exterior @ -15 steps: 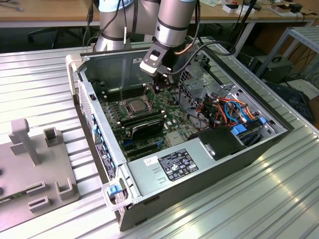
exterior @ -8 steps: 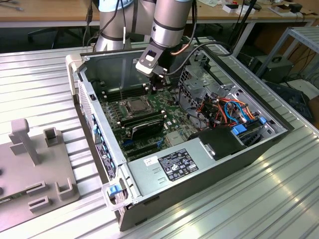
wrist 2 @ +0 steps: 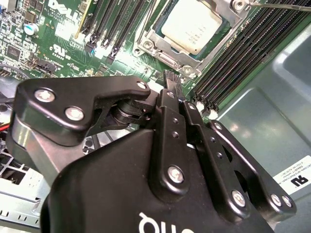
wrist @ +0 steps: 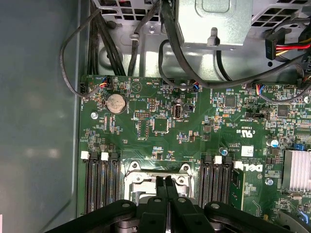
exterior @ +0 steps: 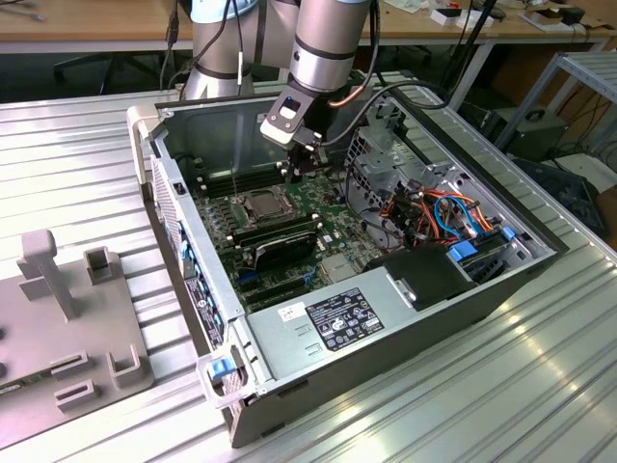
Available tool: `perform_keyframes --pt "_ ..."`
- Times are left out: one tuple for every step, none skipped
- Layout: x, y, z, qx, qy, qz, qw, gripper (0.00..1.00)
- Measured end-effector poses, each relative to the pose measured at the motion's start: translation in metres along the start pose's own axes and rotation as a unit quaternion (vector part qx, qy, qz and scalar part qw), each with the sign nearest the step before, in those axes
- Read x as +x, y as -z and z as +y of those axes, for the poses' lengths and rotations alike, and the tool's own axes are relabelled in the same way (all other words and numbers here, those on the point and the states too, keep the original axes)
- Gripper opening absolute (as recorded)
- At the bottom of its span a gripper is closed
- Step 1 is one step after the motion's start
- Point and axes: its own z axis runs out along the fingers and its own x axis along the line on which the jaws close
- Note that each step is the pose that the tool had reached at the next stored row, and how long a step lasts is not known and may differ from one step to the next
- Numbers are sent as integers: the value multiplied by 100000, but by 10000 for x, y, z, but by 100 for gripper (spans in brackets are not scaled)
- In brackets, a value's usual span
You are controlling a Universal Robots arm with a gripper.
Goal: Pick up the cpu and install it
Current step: 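Close the cpu cover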
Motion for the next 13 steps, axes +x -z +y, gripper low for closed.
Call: perform_keyframes --pt "0 0 -1 -4 -2 1 100000 11" --pt "0 0 -1 -1 -2 -1 100000 11" --pt "0 0 -2 -2 -4 -2 100000 11" --pt "0 0 -2 -2 -2 0 100000 11" --pt "0 0 -2 -1 0 -1 100000 11" --pt "0 0 -2 -1 -3 0 100000 11" --pt "0 0 -2 -1 -2 -2 100000 11" --pt "0 0 -4 -3 -12 -1 100000 11" --pt "1 0 -17 -30 -3 -2 100000 11" --pt "2 -1 -39 -92 -8 -7 100000 11" --pt "2 -1 -49 -127 -1 -6 100000 11" --pt "2 -1 -57 -152 -1 -9 100000 11" --pt "3 -1 -64 -169 -3 -7 100000 11"
